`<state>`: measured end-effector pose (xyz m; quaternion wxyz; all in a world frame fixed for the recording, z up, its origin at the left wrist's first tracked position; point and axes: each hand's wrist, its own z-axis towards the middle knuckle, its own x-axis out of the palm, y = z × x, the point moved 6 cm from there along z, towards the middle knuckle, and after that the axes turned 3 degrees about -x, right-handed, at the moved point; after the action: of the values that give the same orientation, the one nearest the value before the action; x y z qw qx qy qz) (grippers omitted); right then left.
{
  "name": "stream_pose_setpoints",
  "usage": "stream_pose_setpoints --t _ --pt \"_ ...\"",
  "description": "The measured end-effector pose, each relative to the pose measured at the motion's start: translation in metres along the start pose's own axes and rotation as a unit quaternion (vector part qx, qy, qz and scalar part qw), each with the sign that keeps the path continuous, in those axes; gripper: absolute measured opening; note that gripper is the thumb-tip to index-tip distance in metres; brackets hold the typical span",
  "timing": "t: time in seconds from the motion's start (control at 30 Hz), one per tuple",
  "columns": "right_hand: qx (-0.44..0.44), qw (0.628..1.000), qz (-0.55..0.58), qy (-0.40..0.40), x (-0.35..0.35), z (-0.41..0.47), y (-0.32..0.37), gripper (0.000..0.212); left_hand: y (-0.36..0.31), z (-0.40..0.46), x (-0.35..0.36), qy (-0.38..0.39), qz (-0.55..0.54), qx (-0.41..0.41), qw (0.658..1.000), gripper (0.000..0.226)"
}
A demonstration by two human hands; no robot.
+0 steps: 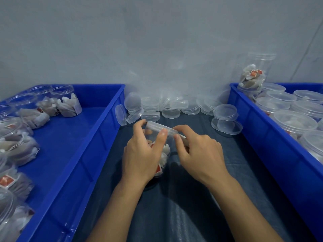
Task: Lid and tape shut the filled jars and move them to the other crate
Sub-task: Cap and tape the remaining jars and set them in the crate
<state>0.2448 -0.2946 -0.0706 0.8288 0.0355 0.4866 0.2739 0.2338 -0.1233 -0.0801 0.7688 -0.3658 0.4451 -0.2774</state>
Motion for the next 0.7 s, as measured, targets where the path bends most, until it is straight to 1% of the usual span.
stream_pose_setpoints --t 0.1,0.17,0.23,0.3,0.37,0.5,0.53,0.7 --pt "-0.004 1.000 0.001 -0.004 -0.003 -0.001 0.005 0.036 -0.009 -0.005 -0.005 -0.045 0.114 0.027 0.992 0.072" --pt "-0.003 1.000 0.003 -0.006 -0.004 -0.001 0.007 0.040 -0.014 -0.008 -0.010 -0.087 0.148 0.034 0.985 0.071" --pt "-0.005 1.000 0.002 -0.011 -0.004 -0.001 0.010 0.044 -0.017 -0.011 -0.010 -0.110 0.155 0.043 0.981 0.068" --pt "-0.005 1.000 0.000 -0.012 -0.005 -0.002 0.012 0.044 -0.018 -0.013 -0.006 -0.104 0.141 0.041 0.984 0.064" --pt "0.001 1.000 0.012 -0.005 -0.007 -0.002 0.012 0.047 -0.013 -0.012 0.000 -0.073 0.125 0.028 0.989 0.065" --pt "0.017 0.995 0.089 0.030 -0.012 -0.003 0.010 0.061 -0.003 -0.006 0.003 -0.036 0.105 0.012 0.994 0.066" --pt "0.018 0.994 0.102 0.034 -0.014 -0.003 0.011 0.060 -0.002 -0.005 0.002 -0.034 0.102 0.009 0.994 0.066" --pt "0.017 0.989 0.144 0.026 -0.014 0.001 0.002 0.043 0.008 0.002 -0.001 -0.024 0.067 -0.033 0.997 0.070"
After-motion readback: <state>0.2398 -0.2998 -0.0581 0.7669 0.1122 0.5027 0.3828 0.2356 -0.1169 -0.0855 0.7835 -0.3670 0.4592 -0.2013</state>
